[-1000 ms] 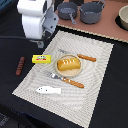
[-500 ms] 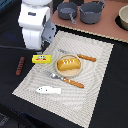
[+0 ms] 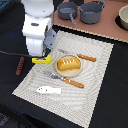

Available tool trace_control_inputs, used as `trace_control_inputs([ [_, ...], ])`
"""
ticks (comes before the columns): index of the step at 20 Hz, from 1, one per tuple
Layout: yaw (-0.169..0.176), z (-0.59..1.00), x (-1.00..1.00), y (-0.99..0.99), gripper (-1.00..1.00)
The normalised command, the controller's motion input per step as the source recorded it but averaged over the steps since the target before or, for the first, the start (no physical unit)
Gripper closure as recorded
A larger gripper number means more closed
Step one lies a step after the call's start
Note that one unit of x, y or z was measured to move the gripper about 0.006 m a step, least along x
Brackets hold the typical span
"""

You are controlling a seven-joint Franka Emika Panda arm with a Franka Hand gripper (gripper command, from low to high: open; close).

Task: Interact with the objects in diverse but meaningful ways.

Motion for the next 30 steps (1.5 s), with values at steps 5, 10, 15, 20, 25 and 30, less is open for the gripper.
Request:
trace_control_inputs([
  [5,0.0,-0.35,-0.04,0.0,-1.0],
  [10,0.0,-0.32,-0.09,-0.01,-1.0],
  [15,0.0,-0.26,-0.08,-0.01,-1.0],
  [20,0.0,-0.01,-0.02,-0.05,-1.0],
  [25,0.0,-0.01,-0.03,-0.06,1.0],
  [30,0.0,-0.06,-0.07,-0.03,1.0],
])
